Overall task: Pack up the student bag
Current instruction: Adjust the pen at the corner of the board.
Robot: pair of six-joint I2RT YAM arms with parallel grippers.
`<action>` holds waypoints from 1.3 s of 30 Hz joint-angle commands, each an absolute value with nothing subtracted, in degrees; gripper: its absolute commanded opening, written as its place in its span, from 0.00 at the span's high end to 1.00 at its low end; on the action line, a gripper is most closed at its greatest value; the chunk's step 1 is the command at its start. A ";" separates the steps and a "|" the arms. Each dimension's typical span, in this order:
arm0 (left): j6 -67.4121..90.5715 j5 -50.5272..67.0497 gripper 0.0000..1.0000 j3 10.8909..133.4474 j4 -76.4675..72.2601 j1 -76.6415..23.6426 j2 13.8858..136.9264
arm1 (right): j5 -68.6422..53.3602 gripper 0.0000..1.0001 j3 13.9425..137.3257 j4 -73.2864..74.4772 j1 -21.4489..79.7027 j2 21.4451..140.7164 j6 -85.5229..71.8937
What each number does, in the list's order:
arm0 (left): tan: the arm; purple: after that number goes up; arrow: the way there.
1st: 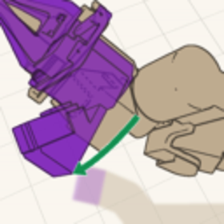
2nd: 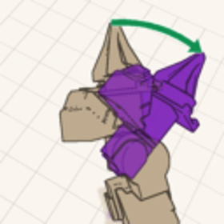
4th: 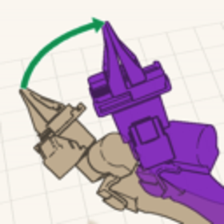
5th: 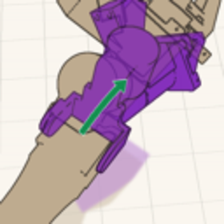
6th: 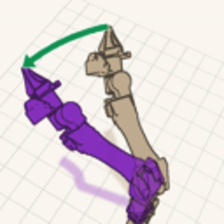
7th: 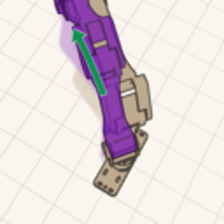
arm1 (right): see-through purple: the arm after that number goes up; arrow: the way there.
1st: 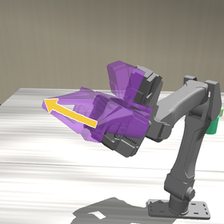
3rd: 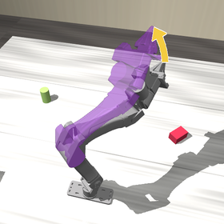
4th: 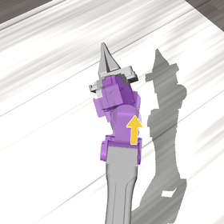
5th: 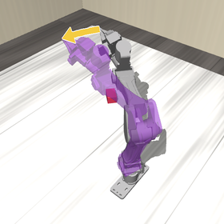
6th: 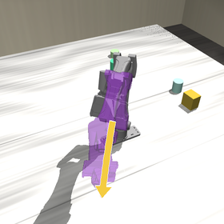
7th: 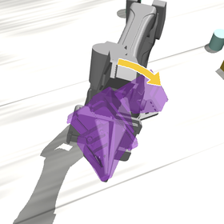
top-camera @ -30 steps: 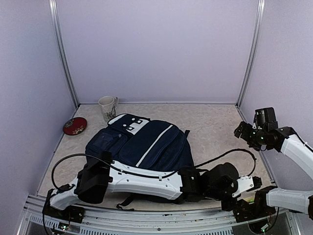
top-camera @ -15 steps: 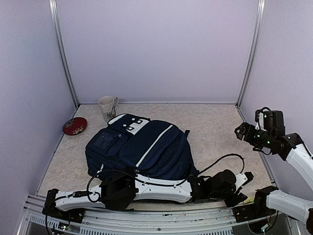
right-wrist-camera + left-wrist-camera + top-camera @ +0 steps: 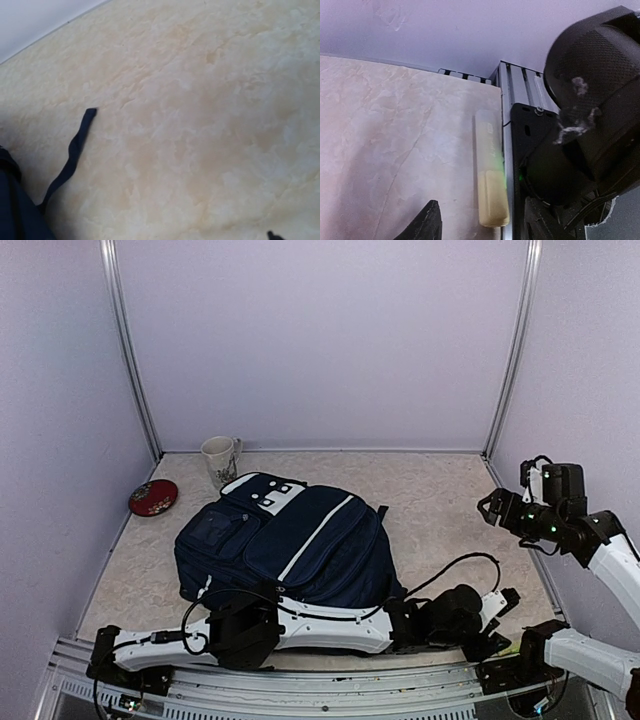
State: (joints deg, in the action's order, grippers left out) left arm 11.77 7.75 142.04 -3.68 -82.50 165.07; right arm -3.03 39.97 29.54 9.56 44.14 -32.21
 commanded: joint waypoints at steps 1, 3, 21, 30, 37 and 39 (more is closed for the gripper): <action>10.37 11.15 0.45 143.96 -4.83 -82.94 166.30 | -3.03 0.11 43.89 32.13 9.00 43.44 -31.38; 9.75 11.76 0.45 144.30 -3.39 -82.69 166.37 | -3.70 0.12 45.24 32.82 9.05 44.75 -30.91; 14.38 10.44 0.49 146.11 -7.09 -80.67 172.04 | 0.19 0.16 50.14 36.89 9.06 48.20 -31.66; 4.82 7.57 0.43 145.84 -1.23 -85.52 172.69 | -0.90 0.16 47.82 35.18 9.04 49.76 -30.85; 5.67 7.28 0.51 146.00 -3.20 -84.66 173.60 | -0.61 0.16 47.85 34.90 9.06 48.82 -30.43; 5.05 6.76 0.58 146.68 -3.42 -85.10 174.27 | -0.64 0.16 48.19 35.14 9.04 48.96 -30.32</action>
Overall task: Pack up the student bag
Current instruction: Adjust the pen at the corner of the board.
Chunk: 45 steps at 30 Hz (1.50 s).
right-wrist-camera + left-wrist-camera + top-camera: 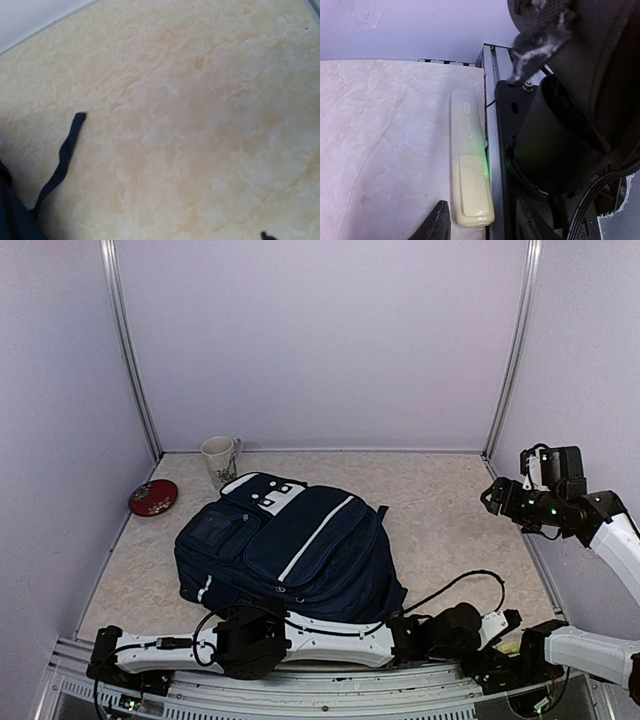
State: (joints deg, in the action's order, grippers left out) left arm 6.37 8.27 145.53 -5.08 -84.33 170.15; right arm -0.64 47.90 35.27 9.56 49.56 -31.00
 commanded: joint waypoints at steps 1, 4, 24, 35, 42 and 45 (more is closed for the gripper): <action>4.73 6.61 0.60 146.81 -3.43 -85.27 174.45 | -0.77 0.16 48.31 35.17 9.05 48.83 -30.21; 3.55 6.06 0.60 146.80 -3.58 -85.68 174.50 | -0.57 0.16 48.19 35.11 9.05 48.08 -30.16; 6.58 -5.09 0.85 135.78 -10.23 -82.07 167.48 | -2.02 0.16 49.22 34.27 9.05 47.55 -29.20; -1.96 4.22 0.50 126.97 -21.72 -83.94 161.48 | 1.54 0.13 48.57 36.31 9.01 53.19 -30.60; -0.81 0.65 0.35 139.09 -16.54 -84.62 169.37 | 0.28 0.14 47.20 34.82 9.04 53.08 -30.67; -1.86 -1.89 0.36 139.06 -17.19 -84.93 169.45 | 1.79 0.13 46.69 35.67 9.05 52.11 -31.16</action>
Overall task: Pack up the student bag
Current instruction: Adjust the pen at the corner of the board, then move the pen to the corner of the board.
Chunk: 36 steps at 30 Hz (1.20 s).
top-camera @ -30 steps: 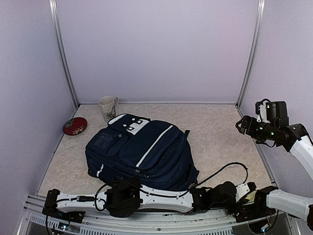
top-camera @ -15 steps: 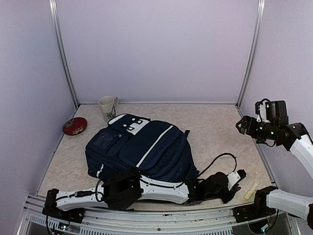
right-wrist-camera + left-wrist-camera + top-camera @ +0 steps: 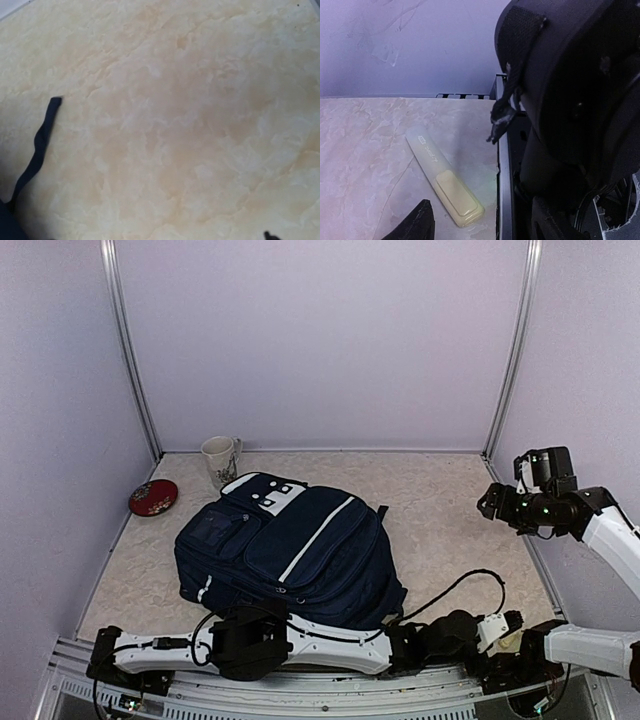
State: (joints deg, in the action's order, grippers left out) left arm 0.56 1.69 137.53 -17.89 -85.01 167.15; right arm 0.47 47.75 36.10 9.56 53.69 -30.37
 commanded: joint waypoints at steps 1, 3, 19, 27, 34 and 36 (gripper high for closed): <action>-2.54 -2.74 0.37 139.17 -17.23 -85.05 169.65 | 2.29 0.13 46.47 35.98 9.00 51.80 -31.48; -3.82 -4.37 0.39 139.81 -16.65 -85.29 170.29 | 3.51 0.13 46.15 36.16 8.97 51.20 -32.09; -4.39 -10.51 0.40 143.48 -13.45 -84.81 172.20 | 12.67 0.00 44.24 37.69 7.36 53.67 -40.63; -1.59 -10.27 0.32 114.58 -30.71 -81.69 154.11 | 10.22 0.00 43.32 60.64 0.12 60.66 -56.99; -0.53 -7.83 0.09 92.37 -41.89 -78.09 136.67 | 9.72 0.00 42.74 68.13 -0.16 56.68 -68.21; 0.06 -6.88 0.02 89.43 -42.35 -76.68 134.03 | 10.67 0.00 44.99 71.84 -0.18 57.18 -71.14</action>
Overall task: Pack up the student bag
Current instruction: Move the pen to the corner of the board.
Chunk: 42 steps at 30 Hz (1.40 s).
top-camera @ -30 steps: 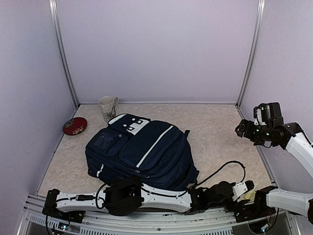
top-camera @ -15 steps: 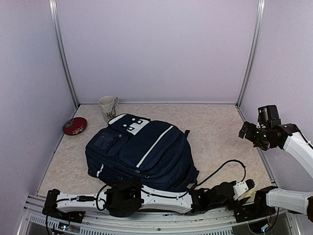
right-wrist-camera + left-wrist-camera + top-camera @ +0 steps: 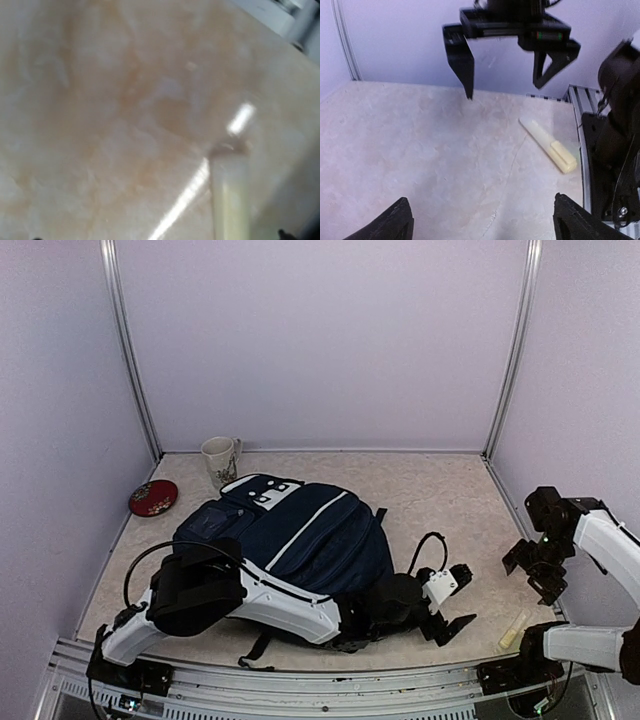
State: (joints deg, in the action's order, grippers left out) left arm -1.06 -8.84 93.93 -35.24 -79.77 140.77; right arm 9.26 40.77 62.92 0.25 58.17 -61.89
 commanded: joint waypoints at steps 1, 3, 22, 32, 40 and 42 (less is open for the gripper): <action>0.42 -6.14 0.01 88.30 -42.69 -76.07 132.85 | 11.17 0.00 45.99 73.68 -0.25 58.21 -72.81; 0.95 -4.85 0.01 86.55 -43.37 -74.95 131.13 | 11.40 0.00 46.28 74.55 -0.43 61.68 -73.87; -2.16 0.73 0.01 81.40 -43.00 -68.57 124.49 | 13.61 0.00 43.71 69.90 -1.67 81.49 -85.82; -1.11 2.66 0.01 77.90 -44.70 -65.61 123.54 | 1.08 0.03 25.69 52.96 0.26 69.89 -96.53; -0.19 3.59 0.01 76.99 -44.95 -64.28 122.71 | 9.27 0.10 27.40 33.55 6.59 71.98 -93.17; -0.18 4.13 0.01 77.08 -44.62 -64.40 122.33 | 8.05 0.12 28.03 23.28 9.24 75.06 -89.34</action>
